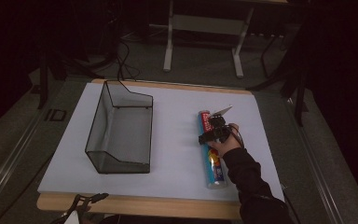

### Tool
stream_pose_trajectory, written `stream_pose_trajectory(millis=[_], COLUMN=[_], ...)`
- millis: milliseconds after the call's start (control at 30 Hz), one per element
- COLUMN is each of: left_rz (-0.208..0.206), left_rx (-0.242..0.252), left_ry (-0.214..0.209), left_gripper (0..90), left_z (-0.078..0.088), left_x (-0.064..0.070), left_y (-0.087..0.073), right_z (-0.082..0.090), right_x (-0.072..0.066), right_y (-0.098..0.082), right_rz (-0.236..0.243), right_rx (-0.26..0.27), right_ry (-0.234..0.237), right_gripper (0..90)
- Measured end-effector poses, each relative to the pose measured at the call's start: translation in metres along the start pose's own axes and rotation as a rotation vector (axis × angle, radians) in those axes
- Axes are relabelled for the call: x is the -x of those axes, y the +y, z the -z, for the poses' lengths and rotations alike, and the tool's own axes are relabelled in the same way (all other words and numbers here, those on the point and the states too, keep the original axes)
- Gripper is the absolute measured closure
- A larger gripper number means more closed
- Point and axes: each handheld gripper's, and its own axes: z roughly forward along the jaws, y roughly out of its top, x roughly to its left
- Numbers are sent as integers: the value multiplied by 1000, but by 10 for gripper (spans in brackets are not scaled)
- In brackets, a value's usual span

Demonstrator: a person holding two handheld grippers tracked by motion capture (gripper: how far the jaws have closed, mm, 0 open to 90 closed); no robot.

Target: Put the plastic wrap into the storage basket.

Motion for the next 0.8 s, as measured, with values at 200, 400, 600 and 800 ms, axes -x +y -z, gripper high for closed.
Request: stream_pose_trajectory(millis=[200, 400, 600, 800], left_rz=[1, 5, 6, 3], left_rx=[-5, -4, -6, -5], left_ry=[5, 9, 10, 10], left_gripper=[3, 3, 3, 3], left_z=[0, 0, 0, 0], left_x=[0, -1, -1, -1], left_y=[0, 0, 0, 0], right_z=[-13, -20, -26, -29], right_x=[0, -1, -5, -10], right_y=[3, 6, 9, 8], right_rz=[-22, -37, -37, -66], right_rx=[-45, -73, -114, -114], right_ry=[-18, -5, 1, -14], right_gripper=[208, 216, 266, 282])
